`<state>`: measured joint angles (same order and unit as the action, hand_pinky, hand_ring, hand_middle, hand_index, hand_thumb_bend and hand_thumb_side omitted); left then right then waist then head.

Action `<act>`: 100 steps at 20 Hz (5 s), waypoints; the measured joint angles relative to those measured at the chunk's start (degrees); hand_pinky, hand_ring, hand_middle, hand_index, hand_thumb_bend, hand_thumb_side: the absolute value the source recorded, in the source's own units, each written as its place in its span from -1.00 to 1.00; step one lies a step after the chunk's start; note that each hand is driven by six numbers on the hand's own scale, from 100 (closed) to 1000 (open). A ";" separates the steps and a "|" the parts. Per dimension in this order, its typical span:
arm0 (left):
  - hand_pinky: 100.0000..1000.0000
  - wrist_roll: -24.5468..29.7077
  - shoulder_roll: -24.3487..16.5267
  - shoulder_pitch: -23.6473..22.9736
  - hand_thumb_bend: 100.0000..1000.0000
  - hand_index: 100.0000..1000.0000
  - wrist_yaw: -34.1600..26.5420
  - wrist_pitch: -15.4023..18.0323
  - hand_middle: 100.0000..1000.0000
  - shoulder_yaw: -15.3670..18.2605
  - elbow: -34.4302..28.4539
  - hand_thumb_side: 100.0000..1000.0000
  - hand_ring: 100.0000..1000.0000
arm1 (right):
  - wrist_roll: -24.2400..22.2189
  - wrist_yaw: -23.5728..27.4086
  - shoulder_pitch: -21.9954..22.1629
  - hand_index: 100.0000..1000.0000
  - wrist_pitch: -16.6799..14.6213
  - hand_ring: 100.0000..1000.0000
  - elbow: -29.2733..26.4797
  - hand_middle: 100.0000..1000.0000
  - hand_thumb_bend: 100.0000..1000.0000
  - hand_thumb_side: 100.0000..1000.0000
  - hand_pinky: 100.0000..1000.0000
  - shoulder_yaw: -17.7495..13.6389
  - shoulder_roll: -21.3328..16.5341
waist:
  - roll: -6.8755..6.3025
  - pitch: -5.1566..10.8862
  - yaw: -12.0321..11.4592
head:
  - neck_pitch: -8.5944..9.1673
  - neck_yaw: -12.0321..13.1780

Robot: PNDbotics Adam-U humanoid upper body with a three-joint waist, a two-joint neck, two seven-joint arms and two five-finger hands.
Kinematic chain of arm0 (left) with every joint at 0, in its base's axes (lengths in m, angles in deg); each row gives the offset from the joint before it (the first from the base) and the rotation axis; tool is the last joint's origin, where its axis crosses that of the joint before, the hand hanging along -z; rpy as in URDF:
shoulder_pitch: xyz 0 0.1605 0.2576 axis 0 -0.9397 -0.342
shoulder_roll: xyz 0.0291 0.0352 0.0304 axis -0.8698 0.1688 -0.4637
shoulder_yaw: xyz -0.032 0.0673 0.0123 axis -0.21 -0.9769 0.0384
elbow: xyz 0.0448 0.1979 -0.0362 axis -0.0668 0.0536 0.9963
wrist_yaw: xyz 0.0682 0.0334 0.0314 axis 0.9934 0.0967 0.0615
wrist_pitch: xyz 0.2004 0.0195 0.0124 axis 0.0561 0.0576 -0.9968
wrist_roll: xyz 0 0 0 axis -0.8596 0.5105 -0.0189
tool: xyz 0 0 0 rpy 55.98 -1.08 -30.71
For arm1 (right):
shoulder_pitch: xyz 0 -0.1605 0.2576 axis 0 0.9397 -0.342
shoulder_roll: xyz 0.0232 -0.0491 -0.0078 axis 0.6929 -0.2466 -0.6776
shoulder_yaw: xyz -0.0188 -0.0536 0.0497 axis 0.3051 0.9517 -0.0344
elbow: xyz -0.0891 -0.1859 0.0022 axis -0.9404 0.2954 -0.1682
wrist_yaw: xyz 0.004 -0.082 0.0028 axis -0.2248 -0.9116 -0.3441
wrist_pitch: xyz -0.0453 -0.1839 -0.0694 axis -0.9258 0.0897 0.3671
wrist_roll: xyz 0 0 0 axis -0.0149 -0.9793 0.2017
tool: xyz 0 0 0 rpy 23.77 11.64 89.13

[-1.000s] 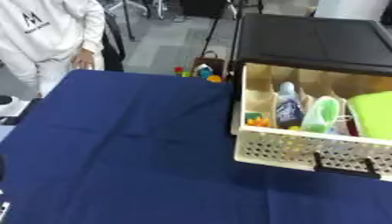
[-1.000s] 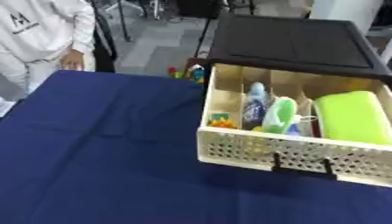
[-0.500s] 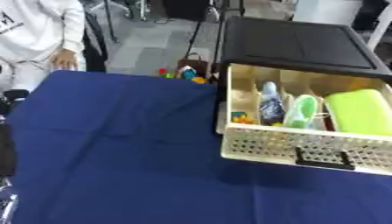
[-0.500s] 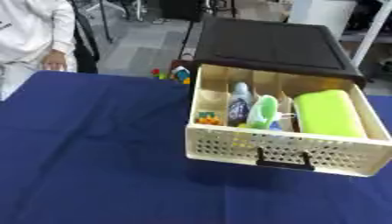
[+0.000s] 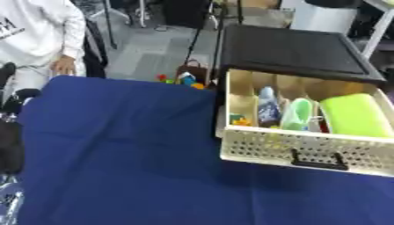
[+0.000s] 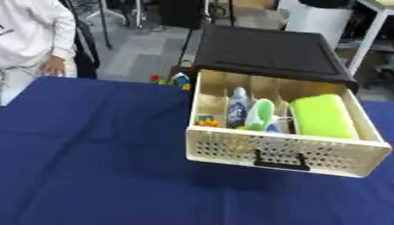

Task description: Pick up objects from table and place into drawer.

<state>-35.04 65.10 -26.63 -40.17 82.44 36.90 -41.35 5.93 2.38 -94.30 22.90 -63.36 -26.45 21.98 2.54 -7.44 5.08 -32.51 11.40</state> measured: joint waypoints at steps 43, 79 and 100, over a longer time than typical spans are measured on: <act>0.19 -1.51 5.15 -2.37 -0.43 0.68 3.78 -5.67 0.65 0.11 0.00 1.00 0.69 | -22.18 12.95 0.38 0.56 12.49 -0.22 -26.65 -0.02 -0.58 1.00 -0.55 12.13 4.26 | 0.39 2.19 -2.86 | -0.24 -3.17; 0.21 1.87 -9.07 -0.21 -0.38 0.73 -1.11 12.83 0.66 -0.75 0.00 0.87 0.65 | 0.51 9.70 7.66 0.52 17.24 0.22 -28.28 0.13 -0.90 1.00 -0.12 -0.24 2.33 | -1.48 -2.29 -3.85 | 9.50 -2.47; 0.17 4.97 -8.08 -0.58 -0.48 0.70 -2.37 11.36 0.65 -1.52 0.00 1.00 0.65 | -8.38 3.68 -4.71 0.55 5.96 0.48 -0.76 0.38 -0.94 1.00 0.29 2.99 14.76 | -0.62 -2.49 -6.66 | 5.87 -4.87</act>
<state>-30.07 57.02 -27.21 -42.54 93.81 35.38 -41.35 -2.45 6.06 -99.01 28.86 -64.13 -23.46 36.74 1.92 -9.94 -1.58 -26.63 6.53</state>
